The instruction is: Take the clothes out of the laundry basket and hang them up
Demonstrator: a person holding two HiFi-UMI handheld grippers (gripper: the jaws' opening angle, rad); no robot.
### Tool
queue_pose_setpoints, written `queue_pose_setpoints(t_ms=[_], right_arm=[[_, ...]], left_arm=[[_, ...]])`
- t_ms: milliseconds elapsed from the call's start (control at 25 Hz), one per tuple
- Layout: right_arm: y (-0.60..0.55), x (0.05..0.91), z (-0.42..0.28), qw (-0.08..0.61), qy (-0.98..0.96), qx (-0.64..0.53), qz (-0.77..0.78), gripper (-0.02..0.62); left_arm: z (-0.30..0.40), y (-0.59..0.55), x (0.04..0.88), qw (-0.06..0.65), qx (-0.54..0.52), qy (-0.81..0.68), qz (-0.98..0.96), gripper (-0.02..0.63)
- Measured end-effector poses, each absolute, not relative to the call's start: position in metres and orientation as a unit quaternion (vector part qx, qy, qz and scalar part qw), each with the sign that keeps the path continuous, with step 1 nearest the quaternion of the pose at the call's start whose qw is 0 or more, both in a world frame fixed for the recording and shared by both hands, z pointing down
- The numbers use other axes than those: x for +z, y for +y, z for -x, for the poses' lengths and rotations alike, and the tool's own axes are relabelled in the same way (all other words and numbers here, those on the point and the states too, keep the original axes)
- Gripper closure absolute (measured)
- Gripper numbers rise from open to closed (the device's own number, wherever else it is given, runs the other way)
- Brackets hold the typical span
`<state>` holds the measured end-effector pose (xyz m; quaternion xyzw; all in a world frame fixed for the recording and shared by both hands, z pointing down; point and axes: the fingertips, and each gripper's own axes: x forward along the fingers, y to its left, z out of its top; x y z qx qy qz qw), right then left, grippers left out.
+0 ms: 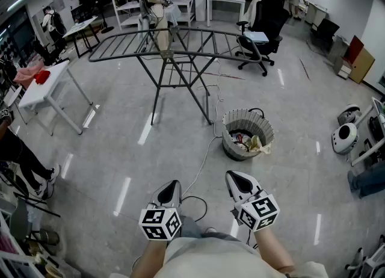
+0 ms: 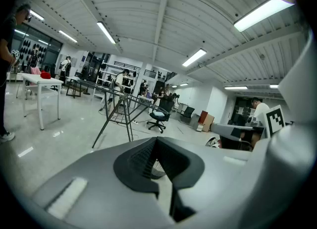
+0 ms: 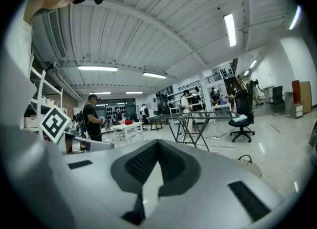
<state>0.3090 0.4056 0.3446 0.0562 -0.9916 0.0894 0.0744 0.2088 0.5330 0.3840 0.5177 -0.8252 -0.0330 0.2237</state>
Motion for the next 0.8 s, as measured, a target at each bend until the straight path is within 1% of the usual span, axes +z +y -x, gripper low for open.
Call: queue_pose_setpoints(t_ms=[480, 800], right_arm=[[0.414, 0.318, -0.332, 0.042, -0.995, 0.069, -0.061, 0.594], [0.416, 0.318, -0.342, 0.045, -0.996, 0.061, -0.056, 0.594]], left_arm=[[-0.225, 0.532, 0.358, 0.192, -0.043, -0.824, -0.531, 0.594], [-0.238, 0.527, 0.359, 0.188, -0.042, -0.822, -0.536, 0.594]])
